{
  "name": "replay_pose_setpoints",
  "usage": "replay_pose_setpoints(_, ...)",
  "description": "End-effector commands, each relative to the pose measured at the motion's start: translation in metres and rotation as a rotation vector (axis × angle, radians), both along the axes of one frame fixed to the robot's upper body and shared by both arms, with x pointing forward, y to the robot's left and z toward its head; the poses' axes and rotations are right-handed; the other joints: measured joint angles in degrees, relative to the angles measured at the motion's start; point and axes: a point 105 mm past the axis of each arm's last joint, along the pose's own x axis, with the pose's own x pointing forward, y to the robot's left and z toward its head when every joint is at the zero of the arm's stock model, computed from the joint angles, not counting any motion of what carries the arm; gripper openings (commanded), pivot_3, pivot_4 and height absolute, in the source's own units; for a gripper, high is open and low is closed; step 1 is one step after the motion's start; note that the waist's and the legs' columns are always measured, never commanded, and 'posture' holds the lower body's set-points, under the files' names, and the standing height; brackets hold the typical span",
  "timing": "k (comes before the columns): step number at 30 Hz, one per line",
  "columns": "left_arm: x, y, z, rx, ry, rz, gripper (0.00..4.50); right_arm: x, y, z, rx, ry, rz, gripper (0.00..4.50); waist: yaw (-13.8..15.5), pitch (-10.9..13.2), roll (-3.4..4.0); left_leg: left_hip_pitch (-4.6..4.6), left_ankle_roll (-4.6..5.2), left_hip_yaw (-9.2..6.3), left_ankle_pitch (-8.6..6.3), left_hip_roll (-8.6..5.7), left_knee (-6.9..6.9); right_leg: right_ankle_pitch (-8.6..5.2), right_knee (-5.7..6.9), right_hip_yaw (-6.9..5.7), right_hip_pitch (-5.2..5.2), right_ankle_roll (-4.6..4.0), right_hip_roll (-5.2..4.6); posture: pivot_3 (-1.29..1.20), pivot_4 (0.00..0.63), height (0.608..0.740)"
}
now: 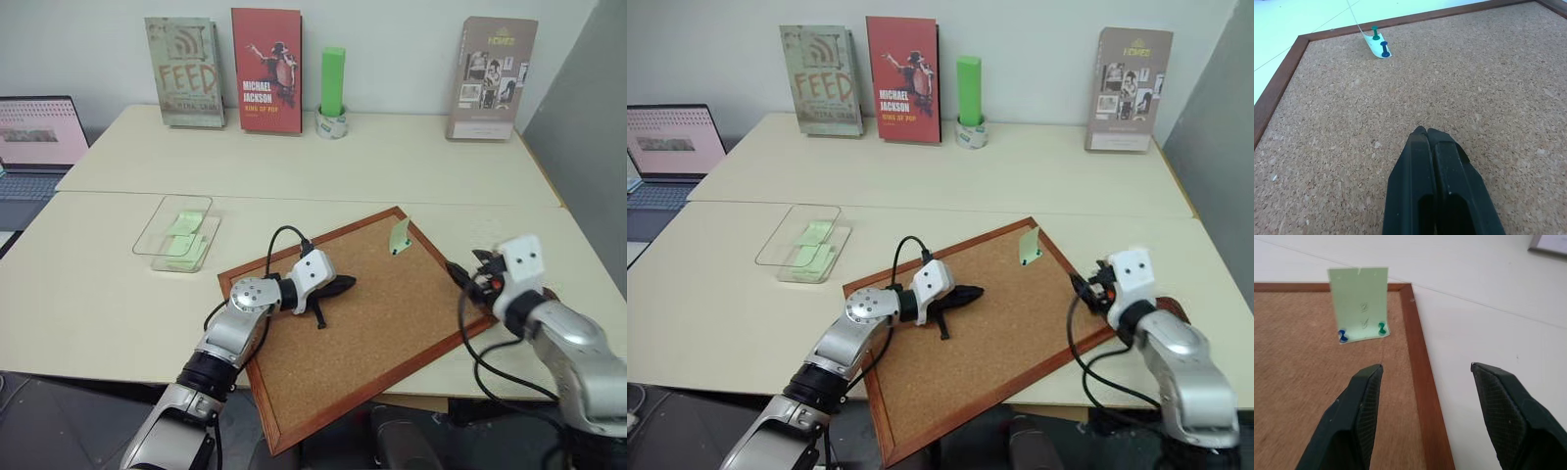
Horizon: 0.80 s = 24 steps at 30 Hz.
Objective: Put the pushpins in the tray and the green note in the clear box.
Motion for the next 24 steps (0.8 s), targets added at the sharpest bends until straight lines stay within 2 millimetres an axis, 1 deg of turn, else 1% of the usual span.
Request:
replay_pose_setpoints(1,-0.002,0.006,-0.023,0.069,0.063,0.02,0.0,0.028,0.014,0.002,-0.03,-0.071,-0.02,3.04,0.1,0.0,0.04,-0.04,0.0,0.0,0.0,-0.02,-0.03,0.01,0.01,0.01,-0.02,0.01,0.0,0.0,0.15,0.74)
replay_pose_setpoints(5,-0.002,0.006,-0.022,0.07,0.061,0.023,0.0,0.042,0.026,-0.004,-0.039,-0.064,0.014,3.04,0.3,-0.1,0.06,-0.02,0.01,-0.05,0.01,-0.05,-0.1,0.05,0.04,0.02,0.0,0.07,0.0,0.0,0.15,0.74)
replay_pose_setpoints(9,-0.002,0.008,-0.022,0.07,0.06,0.028,0.0,0.048,0.039,-0.009,-0.048,-0.051,0.062,3.04,0.3,-0.1,0.07,-0.04,0.01,-0.07,0.01,-0.09,-0.11,0.09,0.02,0.04,0.02,0.14,0.0,0.0,0.15,0.74)
replay_pose_setpoints(10,-0.002,0.008,-0.022,0.07,0.06,0.03,0.0,0.049,0.04,-0.009,-0.048,-0.052,0.064,3.04,0.2,-0.1,0.07,-0.04,0.01,-0.08,0.01,-0.09,-0.11,0.16,0.03,0.04,0.02,0.25,0.0,0.0,0.15,0.74)
replay_pose_setpoints(18,-0.003,0.009,-0.023,0.071,0.061,0.036,0.0,0.056,0.043,-0.01,-0.044,-0.064,0.07,3.04,0.1,-0.1,0.07,-0.02,0.01,-0.08,0.01,-0.07,-0.11,0.19,0.04,0.03,0.02,0.29,0.01,0.0,0.15,0.74)
replay_pose_setpoints(20,-0.003,0.009,-0.023,0.072,0.061,0.037,0.0,0.057,0.044,-0.01,-0.042,-0.064,0.072,2.68,0.1,-0.1,0.08,-0.01,0.01,-0.08,0.01,-0.07,-0.12,0.2,0.05,0.02,0.02,0.31,0.01,0.0,0.15,0.74)
replay_pose_setpoints(21,-0.003,0.009,-0.023,0.072,0.061,0.037,0.0,0.058,0.044,-0.011,-0.042,-0.064,0.071,2.6,0.1,-0.1,0.08,-0.01,0.01,-0.08,0.01,-0.07,-0.12,0.21,0.05,0.02,0.02,0.32,0.01,0.0,0.15,0.74)
replay_pose_setpoints(22,-0.003,0.009,-0.023,0.072,0.061,0.037,0.0,0.059,0.044,-0.011,-0.043,-0.063,0.071,2.32,0.1,-0.1,0.08,-0.02,0.01,-0.08,0.01,-0.07,-0.13,0.21,0.05,0.02,0.02,0.32,0.01,0.0,0.15,0.74)
replay_pose_setpoints(24,-0.003,0.009,-0.023,0.071,0.06,0.037,0.0,0.06,0.044,-0.011,-0.042,-0.062,0.069,1.94,0.1,-0.1,0.08,-0.02,0.01,-0.08,0.01,-0.07,-0.13,0.21,0.05,0.03,0.02,0.33,0.01,0.0,0.15,0.74)
